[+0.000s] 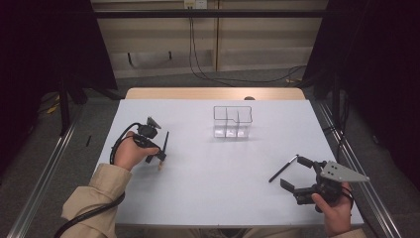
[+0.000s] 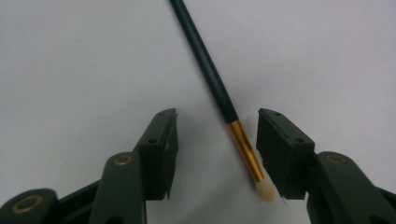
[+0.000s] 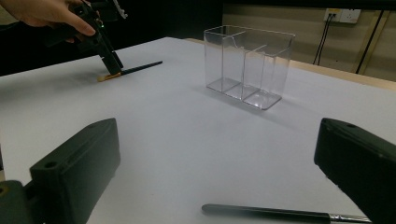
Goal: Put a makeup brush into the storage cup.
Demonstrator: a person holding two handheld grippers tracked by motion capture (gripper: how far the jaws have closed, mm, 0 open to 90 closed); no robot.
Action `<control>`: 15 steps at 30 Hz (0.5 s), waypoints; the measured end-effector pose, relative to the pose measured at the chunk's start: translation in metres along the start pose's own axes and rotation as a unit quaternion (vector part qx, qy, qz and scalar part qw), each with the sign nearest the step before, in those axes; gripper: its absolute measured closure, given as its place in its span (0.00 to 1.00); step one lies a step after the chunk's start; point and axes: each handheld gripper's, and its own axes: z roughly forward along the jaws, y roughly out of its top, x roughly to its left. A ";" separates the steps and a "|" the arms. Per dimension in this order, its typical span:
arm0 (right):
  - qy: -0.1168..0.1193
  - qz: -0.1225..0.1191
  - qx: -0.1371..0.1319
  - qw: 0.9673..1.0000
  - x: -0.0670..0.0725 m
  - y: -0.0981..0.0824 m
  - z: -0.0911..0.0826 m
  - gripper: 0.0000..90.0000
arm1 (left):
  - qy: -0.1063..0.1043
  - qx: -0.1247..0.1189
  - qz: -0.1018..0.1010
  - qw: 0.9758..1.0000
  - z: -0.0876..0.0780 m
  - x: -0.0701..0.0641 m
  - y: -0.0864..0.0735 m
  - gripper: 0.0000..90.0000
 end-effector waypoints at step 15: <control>0.001 -0.002 0.002 1.000 0.000 0.000 0.001 0.00 | 0.020 0.033 -0.001 0.999 0.001 -0.007 0.006 0.76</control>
